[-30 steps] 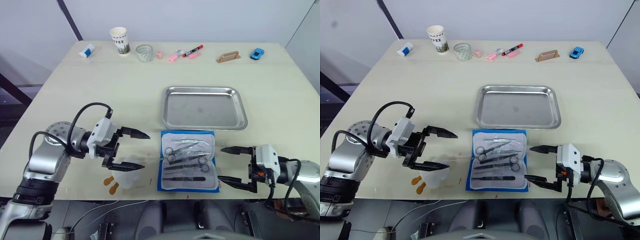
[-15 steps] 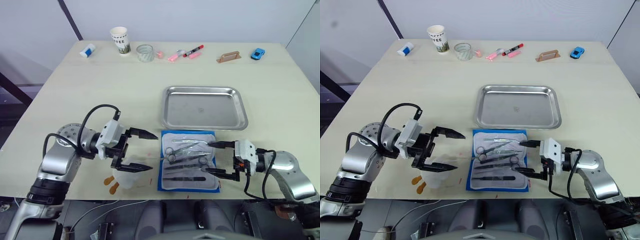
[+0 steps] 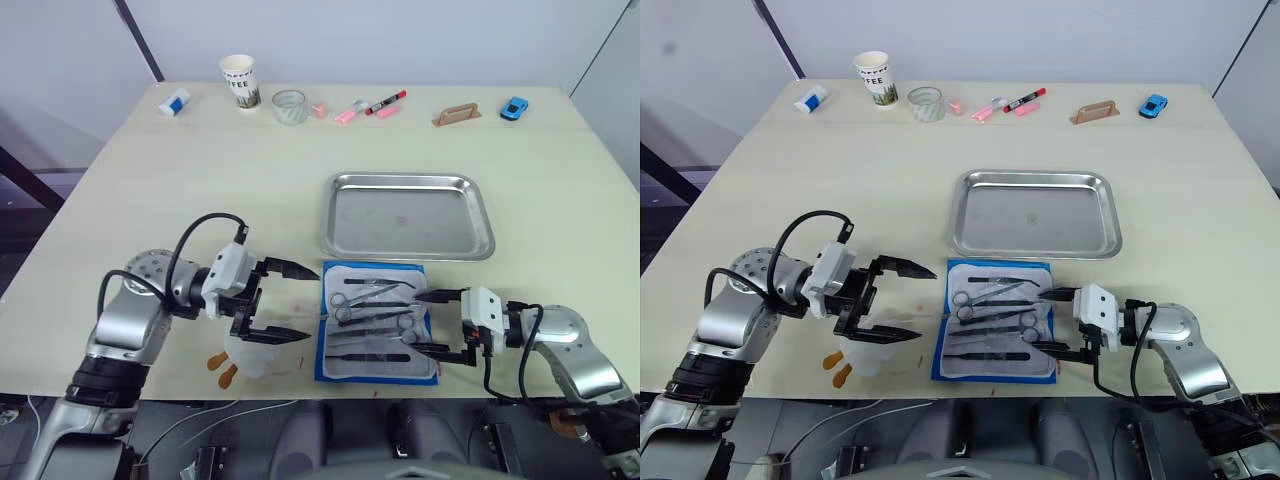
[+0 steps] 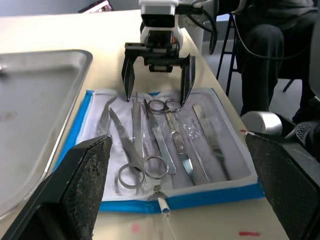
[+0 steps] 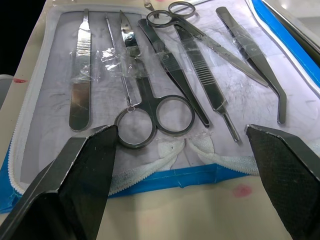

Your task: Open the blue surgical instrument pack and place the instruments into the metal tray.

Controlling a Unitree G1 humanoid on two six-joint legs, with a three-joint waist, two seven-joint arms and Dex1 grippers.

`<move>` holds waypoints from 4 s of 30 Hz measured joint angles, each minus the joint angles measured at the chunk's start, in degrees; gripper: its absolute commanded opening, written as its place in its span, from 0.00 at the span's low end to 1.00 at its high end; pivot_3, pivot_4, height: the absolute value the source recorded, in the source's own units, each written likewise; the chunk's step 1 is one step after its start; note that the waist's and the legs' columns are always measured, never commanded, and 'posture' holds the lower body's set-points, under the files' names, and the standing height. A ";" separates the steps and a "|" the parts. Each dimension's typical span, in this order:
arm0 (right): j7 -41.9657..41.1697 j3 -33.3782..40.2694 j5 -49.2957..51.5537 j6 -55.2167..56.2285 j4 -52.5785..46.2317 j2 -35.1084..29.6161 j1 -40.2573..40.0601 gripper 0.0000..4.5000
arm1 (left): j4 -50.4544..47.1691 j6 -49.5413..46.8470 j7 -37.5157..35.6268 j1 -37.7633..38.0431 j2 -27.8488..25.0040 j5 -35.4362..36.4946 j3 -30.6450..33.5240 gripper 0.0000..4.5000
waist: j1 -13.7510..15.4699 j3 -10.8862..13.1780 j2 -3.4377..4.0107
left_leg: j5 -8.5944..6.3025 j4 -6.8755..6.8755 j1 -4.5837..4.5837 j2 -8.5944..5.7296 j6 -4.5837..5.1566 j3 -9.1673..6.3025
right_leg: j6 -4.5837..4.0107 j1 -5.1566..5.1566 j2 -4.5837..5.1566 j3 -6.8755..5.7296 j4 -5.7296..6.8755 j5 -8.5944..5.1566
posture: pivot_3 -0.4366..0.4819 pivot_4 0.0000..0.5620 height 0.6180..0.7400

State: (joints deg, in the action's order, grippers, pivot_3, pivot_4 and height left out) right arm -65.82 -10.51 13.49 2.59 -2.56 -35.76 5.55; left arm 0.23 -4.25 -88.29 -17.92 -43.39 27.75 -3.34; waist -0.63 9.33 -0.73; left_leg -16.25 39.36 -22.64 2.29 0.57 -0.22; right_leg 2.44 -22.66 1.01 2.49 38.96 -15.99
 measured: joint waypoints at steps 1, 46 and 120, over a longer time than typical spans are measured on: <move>0.14 -0.25 -0.09 -0.33 -0.20 0.00 0.13 0.99 | 1.51 0.23 0.18 -0.72 0.54 -0.79 -0.22 1.00 | -0.02 -0.01 -0.01 | 0.00 0.00 0.00 0.00 0.00 0.00 | 0.00 0.00 -0.01 0.00 0.00 0.00 | 0.48 0.27 1.00; 0.94 -1.38 0.37 -0.84 0.83 1.10 0.58 0.99 | 7.98 1.93 0.71 -5.79 5.60 -5.70 -3.56 1.00 | -0.13 -0.36 -0.43 | 0.00 -0.03 0.09 0.06 0.00 -0.05 | -0.05 0.03 -0.05 0.03 0.00 0.02 | 0.48 0.27 1.00; -0.03 -2.70 -0.49 -1.94 0.74 -0.69 1.77 1.00 | 32.15 14.72 2.05 -19.46 16.61 -17.77 -8.84 0.39 | -0.34 -0.46 -0.57 | 0.00 -0.02 0.14 0.04 0.00 -0.06 | -0.06 0.13 -0.09 0.00 0.00 0.03 | 0.48 0.27 1.00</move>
State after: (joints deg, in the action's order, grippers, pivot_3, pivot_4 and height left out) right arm -65.85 -13.21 13.00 0.66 -1.83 -36.45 7.32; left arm 32.38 10.46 -86.24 -37.38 -26.79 9.98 -12.18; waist -0.97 8.87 -1.30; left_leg -16.25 39.34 -22.50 2.33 0.57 -0.28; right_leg 2.38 -22.53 0.92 2.49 38.97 -15.96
